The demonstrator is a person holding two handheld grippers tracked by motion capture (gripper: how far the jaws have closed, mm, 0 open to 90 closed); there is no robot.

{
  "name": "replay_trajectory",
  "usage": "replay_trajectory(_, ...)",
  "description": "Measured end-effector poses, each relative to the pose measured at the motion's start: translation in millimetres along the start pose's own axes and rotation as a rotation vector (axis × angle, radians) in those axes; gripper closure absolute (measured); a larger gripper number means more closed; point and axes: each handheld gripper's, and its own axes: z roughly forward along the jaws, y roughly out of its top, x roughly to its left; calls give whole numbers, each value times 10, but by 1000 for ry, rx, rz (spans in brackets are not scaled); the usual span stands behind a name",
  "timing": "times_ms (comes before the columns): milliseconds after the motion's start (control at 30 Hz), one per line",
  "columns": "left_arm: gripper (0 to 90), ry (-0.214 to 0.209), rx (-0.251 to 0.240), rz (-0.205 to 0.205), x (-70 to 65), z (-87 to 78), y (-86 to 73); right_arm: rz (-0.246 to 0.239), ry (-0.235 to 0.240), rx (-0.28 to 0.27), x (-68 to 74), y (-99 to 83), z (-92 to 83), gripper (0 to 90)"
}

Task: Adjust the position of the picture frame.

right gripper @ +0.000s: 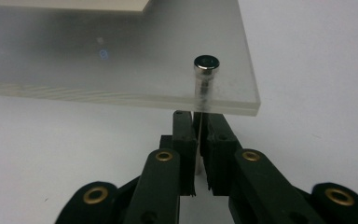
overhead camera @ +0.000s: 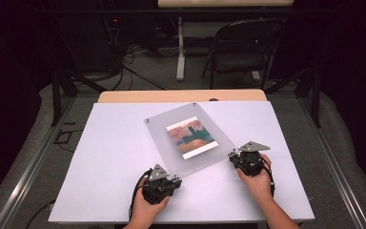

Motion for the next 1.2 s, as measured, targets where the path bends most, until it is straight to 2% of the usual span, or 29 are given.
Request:
replay_trajectory(367, 851, -7, -3, -3, 12, -21, 12, 2, 21, -4, -13, 11, -23, 855)
replay_trajectory(467, 851, -15, -18, -15, 32, -69, 28, -1, 31, -30, -1, 30, -52, 856)
replay_trajectory(667, 851, -22, -32, -27, 69, -152, 43, -16, 50, -48, 50, 55, -131, 856)
replay_trajectory(867, 851, -22, -36, -39, 152, -276, 48, -27, 84, -64, 141, 60, -211, 856)
replay_trajectory(1200, 851, 26, -78, -92, 369, -453, 58, -29, 155, -87, 310, 64, -308, 853)
